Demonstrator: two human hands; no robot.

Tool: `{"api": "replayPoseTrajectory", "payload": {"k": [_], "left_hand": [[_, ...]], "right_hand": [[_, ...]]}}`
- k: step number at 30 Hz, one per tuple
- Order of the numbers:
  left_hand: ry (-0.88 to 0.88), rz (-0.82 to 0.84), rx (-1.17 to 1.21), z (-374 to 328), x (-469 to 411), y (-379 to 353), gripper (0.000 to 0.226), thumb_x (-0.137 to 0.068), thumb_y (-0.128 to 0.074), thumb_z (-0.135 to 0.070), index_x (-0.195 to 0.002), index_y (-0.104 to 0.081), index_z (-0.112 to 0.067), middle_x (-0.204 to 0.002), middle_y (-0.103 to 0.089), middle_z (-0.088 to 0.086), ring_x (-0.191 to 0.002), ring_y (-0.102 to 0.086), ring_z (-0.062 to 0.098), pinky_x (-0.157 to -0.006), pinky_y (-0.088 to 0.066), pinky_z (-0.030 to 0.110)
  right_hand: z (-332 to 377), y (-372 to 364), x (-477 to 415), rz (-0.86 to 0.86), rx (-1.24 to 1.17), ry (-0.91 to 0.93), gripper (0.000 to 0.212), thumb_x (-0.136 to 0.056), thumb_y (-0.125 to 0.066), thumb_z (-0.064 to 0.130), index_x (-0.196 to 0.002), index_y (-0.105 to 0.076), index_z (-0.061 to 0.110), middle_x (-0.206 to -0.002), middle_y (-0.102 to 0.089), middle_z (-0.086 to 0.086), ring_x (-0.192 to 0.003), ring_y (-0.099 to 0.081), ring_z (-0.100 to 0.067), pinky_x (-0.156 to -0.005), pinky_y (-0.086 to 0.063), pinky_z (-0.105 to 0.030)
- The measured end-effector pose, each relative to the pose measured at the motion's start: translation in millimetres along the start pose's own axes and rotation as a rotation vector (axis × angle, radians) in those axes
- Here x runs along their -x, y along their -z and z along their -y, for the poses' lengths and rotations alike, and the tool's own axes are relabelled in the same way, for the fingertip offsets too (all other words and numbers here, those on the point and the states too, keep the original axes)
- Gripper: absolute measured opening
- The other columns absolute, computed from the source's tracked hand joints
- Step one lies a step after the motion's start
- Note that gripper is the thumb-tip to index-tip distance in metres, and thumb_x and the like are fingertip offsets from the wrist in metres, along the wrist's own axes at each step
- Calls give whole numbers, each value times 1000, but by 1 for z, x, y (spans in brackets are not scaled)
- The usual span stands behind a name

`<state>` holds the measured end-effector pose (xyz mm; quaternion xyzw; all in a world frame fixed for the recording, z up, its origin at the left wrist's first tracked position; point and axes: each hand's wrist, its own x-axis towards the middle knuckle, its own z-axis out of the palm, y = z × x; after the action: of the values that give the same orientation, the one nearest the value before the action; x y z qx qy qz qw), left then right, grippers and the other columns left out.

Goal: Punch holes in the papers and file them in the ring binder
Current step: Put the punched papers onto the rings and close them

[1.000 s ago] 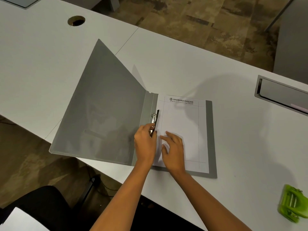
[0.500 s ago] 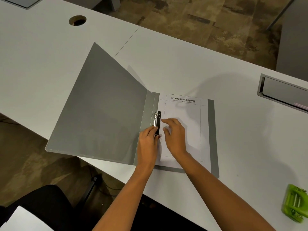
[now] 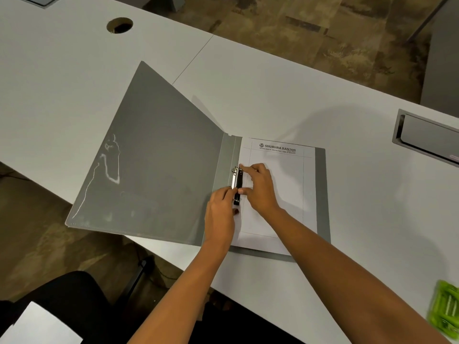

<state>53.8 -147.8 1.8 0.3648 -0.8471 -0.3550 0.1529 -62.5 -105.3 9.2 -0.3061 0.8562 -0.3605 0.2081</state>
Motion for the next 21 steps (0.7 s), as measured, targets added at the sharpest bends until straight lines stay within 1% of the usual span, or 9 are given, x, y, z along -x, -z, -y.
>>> {"api": "replayPoseTrajectory", "payload": {"k": [2, 4, 6, 8, 12, 15, 16, 18, 21], "left_hand": [[-10, -50, -92, -1, -2, -5, 25, -98, -45, -25, -113, -61, -15, -114, -58, 8, -93, -62, 17, -79, -56, 29], [-27, -47, -101, -3, -2, -7, 29, -98, -43, -26, -116, -59, -11, -113, -56, 8, -92, -60, 16, -81, -57, 32], [-43, -65, -124, -4, -3, -8, 30, -99, -41, -25, -118, -58, -10, -114, -54, 7, -92, -58, 14, -81, -55, 29], [-17, -63, -66, -5, -3, -10, 30, -99, -41, -24, -119, -57, -9, -115, -53, 7, -93, -56, 14, -81, -54, 25], [120, 7, 61, -7, 0, -4, 25, -97, -47, -16, -121, -55, -13, -116, -50, 2, -104, -57, 18, -78, -48, 12], [31, 117, -33, -4, 6, -1, 48, -82, -56, 7, -127, -50, -11, -130, -48, 8, -121, -46, 23, -98, -44, 30], [50, 120, -40, -6, 7, -1, 51, -82, -58, 6, -129, -49, -11, -133, -48, 9, -122, -45, 22, -103, -42, 33], [145, 87, 4, -12, 8, -1, 48, -87, -61, -6, -133, -46, -11, -134, -49, 8, -121, -47, 20, -108, -39, 34], [117, 99, -26, -21, 7, 0, 58, -85, -63, -7, -139, -41, -10, -139, -45, 8, -126, -43, 22, -108, -34, 32]], "right_hand": [[1, 0, 0, -21, -24, -20, 71, -66, -79, 0, -131, -53, 14, -104, -44, -2, -99, -44, -17, -94, -43, -24], [2, -1, 0, -37, -56, -44, 71, -65, -79, -2, -130, -55, 14, -103, -42, 0, -96, -43, -15, -90, -42, -19], [2, -3, 1, -54, -81, -57, 70, -66, -78, -3, -129, -55, 15, -103, -41, 0, -96, -43, -15, -88, -41, -16], [2, -3, 2, -66, -95, -69, 69, -67, -77, -3, -129, -55, 15, -104, -40, 0, -97, -43, -15, -88, -41, -16], [4, 0, 4, -44, -127, -83, 70, -67, -77, -2, -131, -54, 16, -105, -40, 0, -98, -44, -17, -95, -44, -23], [5, 4, 8, -20, -173, -103, 69, -69, -76, -2, -132, -52, 15, -114, -46, -6, -107, -48, -21, -102, -43, -31], [5, 5, 11, -35, -205, -113, 67, -71, -75, -2, -132, -52, 15, -119, -48, -7, -112, -49, -22, -103, -43, -31], [6, 9, 21, -115, -287, -153, 61, -77, -69, -5, -132, -51, 14, -126, -50, -8, -116, -50, -20, -100, -42, -25], [1, 13, 39, -261, -250, -180, 50, -83, -62, -6, -128, -54, 13, -128, -53, -7, -116, -53, -19, -96, -43, -21]]}}
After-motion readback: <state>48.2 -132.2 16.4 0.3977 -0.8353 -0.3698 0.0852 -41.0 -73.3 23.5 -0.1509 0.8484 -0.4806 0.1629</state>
